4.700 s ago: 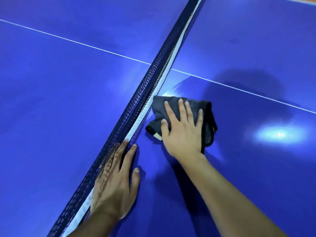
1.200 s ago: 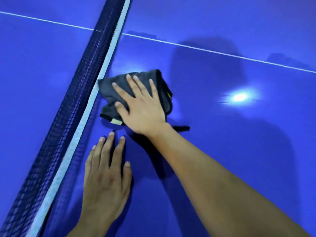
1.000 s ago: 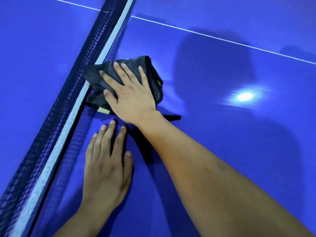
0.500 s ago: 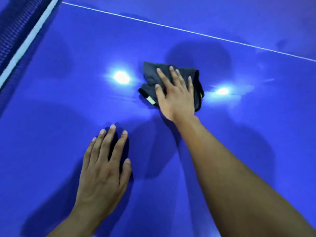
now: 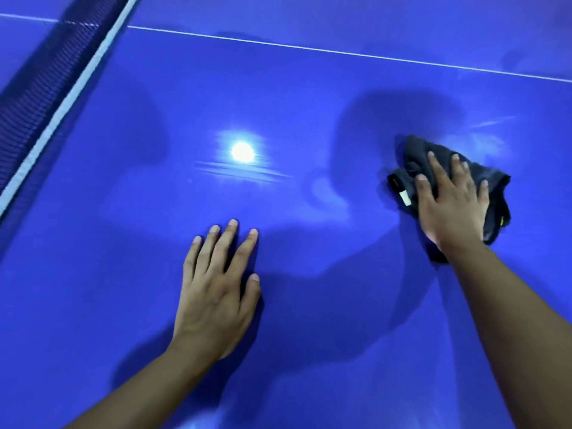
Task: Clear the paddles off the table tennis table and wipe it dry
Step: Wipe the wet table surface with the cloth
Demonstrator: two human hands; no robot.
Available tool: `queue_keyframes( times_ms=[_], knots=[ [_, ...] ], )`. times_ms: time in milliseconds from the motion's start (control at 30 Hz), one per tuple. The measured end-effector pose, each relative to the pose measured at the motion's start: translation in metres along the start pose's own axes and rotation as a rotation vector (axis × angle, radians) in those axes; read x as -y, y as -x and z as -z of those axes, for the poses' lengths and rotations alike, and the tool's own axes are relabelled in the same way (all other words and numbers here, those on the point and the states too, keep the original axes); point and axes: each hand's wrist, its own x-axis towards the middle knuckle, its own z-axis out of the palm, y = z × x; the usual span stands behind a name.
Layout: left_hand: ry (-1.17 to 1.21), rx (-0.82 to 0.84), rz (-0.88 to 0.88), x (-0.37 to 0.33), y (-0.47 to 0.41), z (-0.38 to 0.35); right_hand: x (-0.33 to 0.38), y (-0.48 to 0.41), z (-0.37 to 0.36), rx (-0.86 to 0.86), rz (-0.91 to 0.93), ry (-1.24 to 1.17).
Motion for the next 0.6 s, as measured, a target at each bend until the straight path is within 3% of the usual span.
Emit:
queue_keyframes(
  times_ms=[133,233,600],
  knots=[
    [0.194,-0.042,0.034,0.013,0.005,0.006,0.012,0.006,0.000,-0.005,0.070,-0.024],
    [0.168,-0.071,0.065,0.035,0.020,0.010,0.051,0.020,-0.009,0.027,0.213,-0.003],
    [0.058,-0.241,0.277,0.176,0.117,0.059,0.325,0.118,-0.074,0.031,0.669,-0.032]
  ],
)
